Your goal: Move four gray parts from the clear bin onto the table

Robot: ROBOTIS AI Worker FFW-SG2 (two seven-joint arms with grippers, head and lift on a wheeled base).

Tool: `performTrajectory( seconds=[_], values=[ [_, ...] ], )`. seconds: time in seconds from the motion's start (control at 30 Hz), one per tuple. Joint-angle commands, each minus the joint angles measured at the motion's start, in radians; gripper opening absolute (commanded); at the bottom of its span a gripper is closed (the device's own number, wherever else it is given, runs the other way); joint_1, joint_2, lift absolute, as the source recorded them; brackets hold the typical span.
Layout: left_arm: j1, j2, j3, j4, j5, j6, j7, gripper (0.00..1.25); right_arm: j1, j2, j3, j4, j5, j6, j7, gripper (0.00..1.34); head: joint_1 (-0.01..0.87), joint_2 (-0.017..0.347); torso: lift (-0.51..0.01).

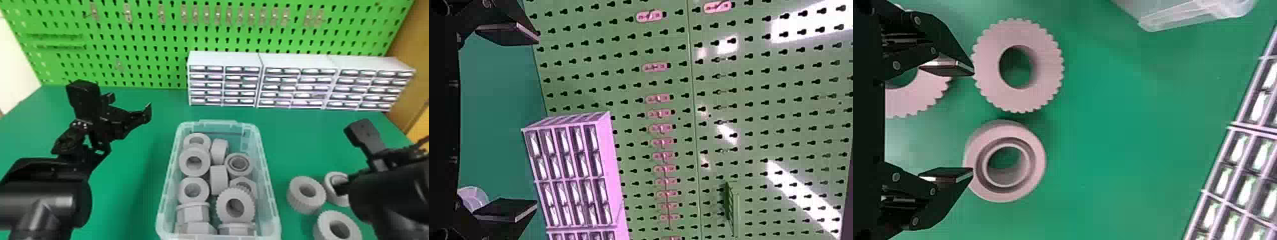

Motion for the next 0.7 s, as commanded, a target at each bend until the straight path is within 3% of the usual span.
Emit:
performTrajectory(
  seconds=[0.0,0.67],
  values=[
    [0.0,0.0,0.001,0.0,0.0,0.0,0.0,1.12,-0.025,-0.004,0.021,-0.012,-0.005,0.0,0.0,0.8,0.678,0.034,-0.05],
    [-0.001,-0.002,-0.005,0.0,-0.009,0.0,0.0,1.12,-0.148,-0.01,0.111,-0.029,-0.044,-0.006,-0.009,0.8,0.678,0.034,-0.05]
  ],
)
